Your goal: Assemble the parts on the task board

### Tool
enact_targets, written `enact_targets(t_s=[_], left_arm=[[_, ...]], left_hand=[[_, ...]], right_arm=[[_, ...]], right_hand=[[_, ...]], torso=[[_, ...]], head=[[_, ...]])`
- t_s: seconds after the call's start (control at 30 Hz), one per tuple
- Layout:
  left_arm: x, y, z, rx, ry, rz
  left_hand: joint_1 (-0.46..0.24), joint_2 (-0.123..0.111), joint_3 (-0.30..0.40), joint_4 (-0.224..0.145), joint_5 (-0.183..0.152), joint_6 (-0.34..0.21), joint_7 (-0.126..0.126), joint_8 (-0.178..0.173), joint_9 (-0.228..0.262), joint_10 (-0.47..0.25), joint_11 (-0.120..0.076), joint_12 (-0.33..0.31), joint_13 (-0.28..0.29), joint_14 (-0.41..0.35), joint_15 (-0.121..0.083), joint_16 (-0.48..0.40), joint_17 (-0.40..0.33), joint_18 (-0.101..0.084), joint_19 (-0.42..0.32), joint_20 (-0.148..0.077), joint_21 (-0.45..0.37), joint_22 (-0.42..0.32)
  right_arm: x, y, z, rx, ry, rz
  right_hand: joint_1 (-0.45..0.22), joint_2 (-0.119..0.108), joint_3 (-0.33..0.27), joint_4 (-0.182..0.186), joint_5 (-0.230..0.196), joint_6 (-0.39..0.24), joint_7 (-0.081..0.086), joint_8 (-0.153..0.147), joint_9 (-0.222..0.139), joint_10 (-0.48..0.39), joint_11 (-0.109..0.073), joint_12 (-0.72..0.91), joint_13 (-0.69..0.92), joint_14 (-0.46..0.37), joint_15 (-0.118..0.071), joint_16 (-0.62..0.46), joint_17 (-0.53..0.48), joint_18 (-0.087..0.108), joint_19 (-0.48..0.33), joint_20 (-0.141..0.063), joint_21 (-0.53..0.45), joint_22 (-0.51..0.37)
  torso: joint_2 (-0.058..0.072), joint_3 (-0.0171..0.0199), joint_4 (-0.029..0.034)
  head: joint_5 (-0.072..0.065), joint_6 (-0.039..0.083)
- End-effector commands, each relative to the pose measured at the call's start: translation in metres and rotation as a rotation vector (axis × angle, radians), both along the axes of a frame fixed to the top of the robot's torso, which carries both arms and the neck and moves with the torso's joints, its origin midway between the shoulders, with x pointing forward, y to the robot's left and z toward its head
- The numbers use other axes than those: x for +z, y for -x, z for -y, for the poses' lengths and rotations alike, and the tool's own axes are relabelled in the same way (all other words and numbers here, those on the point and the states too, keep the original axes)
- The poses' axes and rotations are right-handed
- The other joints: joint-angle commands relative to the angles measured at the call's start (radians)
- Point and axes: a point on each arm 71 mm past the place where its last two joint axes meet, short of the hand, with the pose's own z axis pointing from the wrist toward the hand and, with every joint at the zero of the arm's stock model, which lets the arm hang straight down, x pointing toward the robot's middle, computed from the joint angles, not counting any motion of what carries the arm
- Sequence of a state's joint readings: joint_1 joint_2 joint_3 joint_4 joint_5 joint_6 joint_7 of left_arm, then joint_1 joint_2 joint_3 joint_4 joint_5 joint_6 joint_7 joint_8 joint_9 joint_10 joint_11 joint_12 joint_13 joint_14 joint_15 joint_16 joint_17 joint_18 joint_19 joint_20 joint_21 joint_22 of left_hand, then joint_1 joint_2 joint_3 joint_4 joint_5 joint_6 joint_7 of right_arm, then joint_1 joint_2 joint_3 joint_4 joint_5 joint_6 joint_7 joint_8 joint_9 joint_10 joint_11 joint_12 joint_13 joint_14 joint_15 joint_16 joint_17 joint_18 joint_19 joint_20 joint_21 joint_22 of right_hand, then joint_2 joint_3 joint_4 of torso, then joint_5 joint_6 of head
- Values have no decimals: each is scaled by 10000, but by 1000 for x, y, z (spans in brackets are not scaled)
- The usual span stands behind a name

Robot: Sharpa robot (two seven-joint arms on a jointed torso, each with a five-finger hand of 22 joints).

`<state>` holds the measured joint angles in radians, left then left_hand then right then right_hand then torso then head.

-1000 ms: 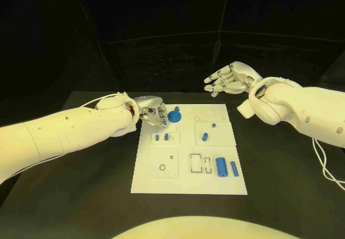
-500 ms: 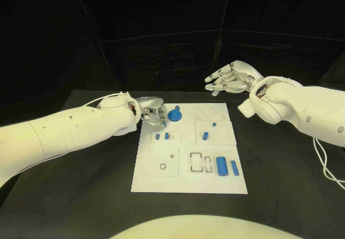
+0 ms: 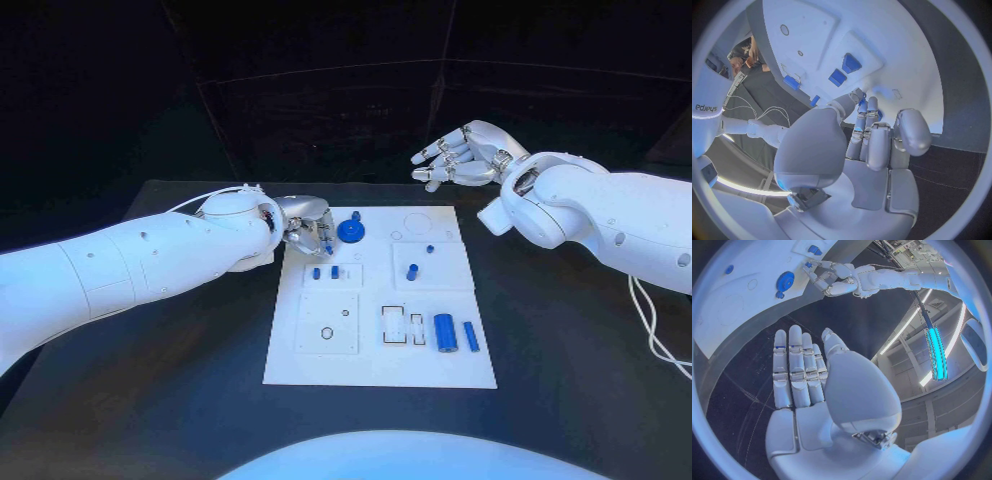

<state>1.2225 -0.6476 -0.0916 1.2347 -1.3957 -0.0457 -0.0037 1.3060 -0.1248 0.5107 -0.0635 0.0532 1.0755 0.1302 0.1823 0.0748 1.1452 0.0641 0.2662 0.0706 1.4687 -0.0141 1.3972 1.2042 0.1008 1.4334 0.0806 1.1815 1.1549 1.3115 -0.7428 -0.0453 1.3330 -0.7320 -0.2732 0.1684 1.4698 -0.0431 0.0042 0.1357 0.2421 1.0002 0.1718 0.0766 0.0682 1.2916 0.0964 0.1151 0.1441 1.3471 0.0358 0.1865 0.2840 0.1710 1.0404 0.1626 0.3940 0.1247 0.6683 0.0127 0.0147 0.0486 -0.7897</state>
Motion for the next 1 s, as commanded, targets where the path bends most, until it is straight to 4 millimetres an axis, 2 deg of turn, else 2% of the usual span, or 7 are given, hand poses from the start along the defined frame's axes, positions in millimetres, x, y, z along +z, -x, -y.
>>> enact_targets(t_s=[0.03, 0.73, 1.0], left_arm=[[-1, 1, 0, 8, -205, -151], [-3, 1, 5, 34, -205, -150], [-5, 0, 5, 119, -380, -334]], left_hand=[[-82, 7, -34, 41, -23, 91, 3, -57, -6, 93, 0, -62, -12, 346, -46, -30, -8, -51, 48, 11, 9, -8], [-130, -14, -69, 60, -26, 46, 56, -163, -39, 73, 39, -189, -26, 334, -21, -39, -46, -55, 27, 25, -1, 2], [-212, -95, -134, 90, -32, -192, 184, -418, -101, -30, 142, -397, -36, 310, 59, -62, -135, -45, -25, 81, -86, -60]], right_arm=[[2, 0, -1, 88, -25, 89], [1, 0, -2, 113, -30, 84], [1, 0, -2, 123, -30, 81]], right_hand=[[40, 80, 73, 13, 50, -14, 31, -37, 1, -63, -27, -67, -9, -74, 1, -28, -10, 120, 49, 55, -57, -9], [36, 79, 77, 15, 51, -17, 33, -39, 0, -65, -25, -69, -12, -74, 3, -33, -9, 120, 52, 55, -62, -12], [33, 80, 79, 18, 51, -19, 35, -40, 0, -66, -23, -70, -13, -74, 4, -35, -9, 120, 52, 56, -64, -13]], torso=[[3, -1, 7], [-2, 1, -4], [-3, 3, -2]], head=[[-7, -15], [-10, -36], [-34, -41]])
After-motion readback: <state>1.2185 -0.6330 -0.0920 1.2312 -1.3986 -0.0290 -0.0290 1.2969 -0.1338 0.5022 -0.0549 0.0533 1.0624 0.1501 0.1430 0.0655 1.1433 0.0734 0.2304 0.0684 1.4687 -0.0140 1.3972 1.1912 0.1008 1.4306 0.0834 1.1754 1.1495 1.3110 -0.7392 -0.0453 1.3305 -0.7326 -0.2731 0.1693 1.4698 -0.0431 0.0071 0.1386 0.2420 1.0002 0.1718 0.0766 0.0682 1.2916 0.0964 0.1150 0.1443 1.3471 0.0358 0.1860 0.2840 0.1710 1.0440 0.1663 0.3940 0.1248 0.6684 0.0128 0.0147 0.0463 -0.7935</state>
